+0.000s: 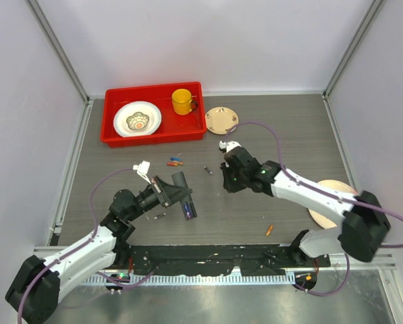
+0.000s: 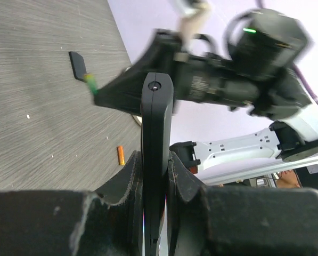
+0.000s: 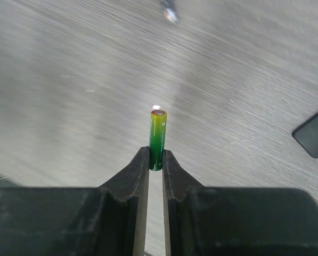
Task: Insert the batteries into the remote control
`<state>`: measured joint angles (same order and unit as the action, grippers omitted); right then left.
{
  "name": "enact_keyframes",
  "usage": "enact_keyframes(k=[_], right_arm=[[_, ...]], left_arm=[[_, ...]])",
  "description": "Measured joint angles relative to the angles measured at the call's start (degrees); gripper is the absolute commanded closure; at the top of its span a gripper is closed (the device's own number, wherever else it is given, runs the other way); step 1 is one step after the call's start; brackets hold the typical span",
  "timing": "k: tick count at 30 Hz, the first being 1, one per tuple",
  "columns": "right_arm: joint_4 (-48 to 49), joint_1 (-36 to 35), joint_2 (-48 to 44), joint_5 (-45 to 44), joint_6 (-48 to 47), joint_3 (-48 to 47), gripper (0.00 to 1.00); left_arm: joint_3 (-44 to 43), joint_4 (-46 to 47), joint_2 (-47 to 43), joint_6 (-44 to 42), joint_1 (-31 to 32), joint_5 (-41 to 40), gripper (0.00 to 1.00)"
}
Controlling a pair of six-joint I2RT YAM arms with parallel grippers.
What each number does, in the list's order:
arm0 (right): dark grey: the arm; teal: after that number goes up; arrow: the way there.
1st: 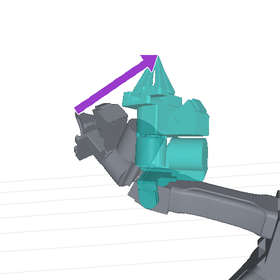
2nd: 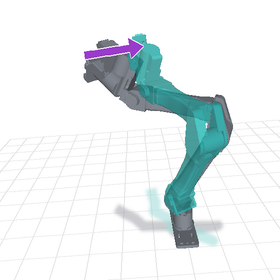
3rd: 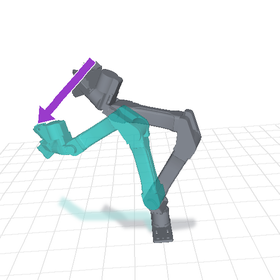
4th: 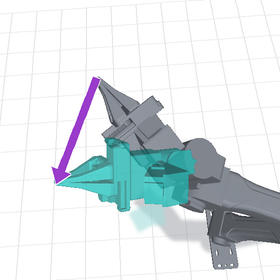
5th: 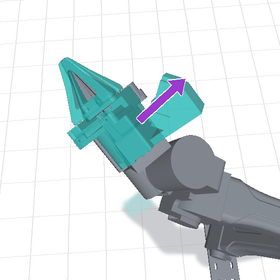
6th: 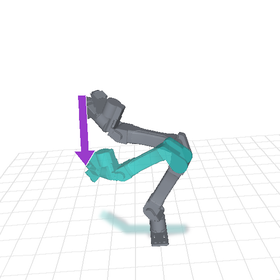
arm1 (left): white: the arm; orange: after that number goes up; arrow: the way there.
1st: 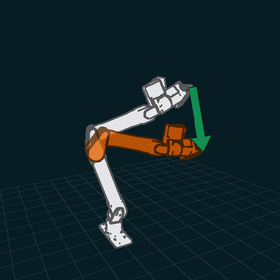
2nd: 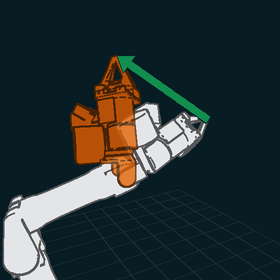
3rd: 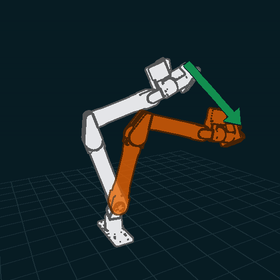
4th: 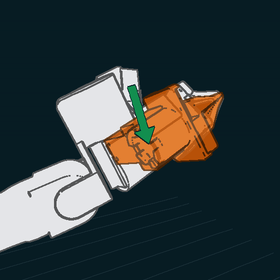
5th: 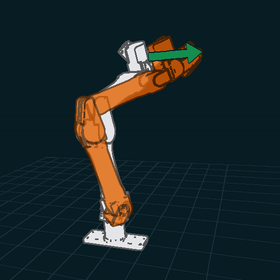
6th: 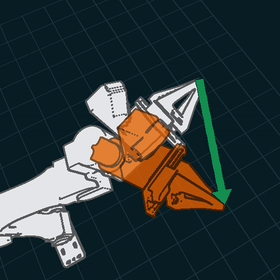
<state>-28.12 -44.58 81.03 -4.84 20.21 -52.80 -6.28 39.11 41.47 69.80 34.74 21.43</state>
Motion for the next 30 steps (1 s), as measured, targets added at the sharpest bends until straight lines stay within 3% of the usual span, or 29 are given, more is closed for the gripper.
enact_keyframes(k=[4,10,19,30], right_arm=[[-2.8,-6.4,-9.2,-2.7,1.2,-4.6,0.99],[-8.1,-14.2,-12.6,-8.2,2.9,-10.0,0.99],[-14.6,-15.4,-13.3,-6.6,4.2,-13.5,0.99],[-14.8,-16.8,-8.9,1.5,5.2,-17.5,0.99]], left_arm=[[-0.5,1.8,2.5,0.0,0.0,-0.4,1.00],[-1.4,6.1,7.4,-0.1,0.0,-0.5,1.00],[-2.1,12.3,13.8,0.9,0.0,-0.4,1.00],[-2.2,22.6,20.5,5.3,0.0,0.5,1.00]])
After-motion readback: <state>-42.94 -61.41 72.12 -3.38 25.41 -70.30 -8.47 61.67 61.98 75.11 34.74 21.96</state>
